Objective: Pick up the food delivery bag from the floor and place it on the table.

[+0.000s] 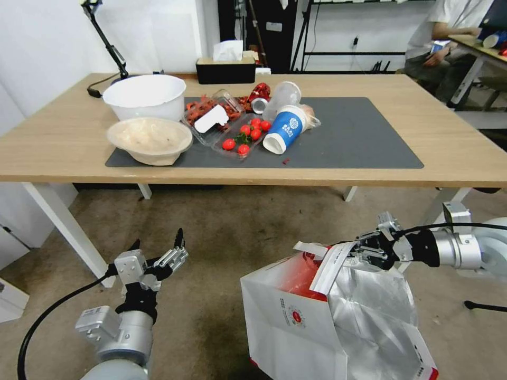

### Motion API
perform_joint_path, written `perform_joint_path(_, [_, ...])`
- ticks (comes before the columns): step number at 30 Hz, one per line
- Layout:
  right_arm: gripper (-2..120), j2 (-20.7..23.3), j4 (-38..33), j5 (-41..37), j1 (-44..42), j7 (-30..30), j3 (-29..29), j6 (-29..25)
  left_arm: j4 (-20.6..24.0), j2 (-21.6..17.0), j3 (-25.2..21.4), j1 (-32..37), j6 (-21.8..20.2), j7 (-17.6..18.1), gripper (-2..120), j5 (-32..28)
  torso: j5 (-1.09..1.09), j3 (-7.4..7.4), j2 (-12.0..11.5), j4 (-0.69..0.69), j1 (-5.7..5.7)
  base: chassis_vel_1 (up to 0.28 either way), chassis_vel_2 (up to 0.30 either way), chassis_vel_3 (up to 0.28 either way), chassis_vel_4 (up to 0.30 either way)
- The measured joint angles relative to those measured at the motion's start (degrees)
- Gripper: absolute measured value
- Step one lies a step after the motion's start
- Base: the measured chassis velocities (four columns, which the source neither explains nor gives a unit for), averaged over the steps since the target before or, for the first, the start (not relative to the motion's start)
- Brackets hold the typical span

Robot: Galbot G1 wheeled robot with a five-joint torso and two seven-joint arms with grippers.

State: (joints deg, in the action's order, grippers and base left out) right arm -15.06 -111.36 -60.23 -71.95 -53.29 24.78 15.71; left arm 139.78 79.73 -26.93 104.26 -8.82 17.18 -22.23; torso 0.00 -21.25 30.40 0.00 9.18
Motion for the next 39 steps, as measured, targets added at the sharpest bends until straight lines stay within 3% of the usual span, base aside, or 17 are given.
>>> perform_joint_path(39, [0, 0.41, -1.04, 0.09, -0.75, -0.27, 0.60, -0.02, 0.75, 0.05, -0.34, 0.37, 0.06, -0.13, 100, 0.20, 0.00, -5.70, 9.46, 0.00, 3.76, 0.000, 0.000, 0.000, 0.000])
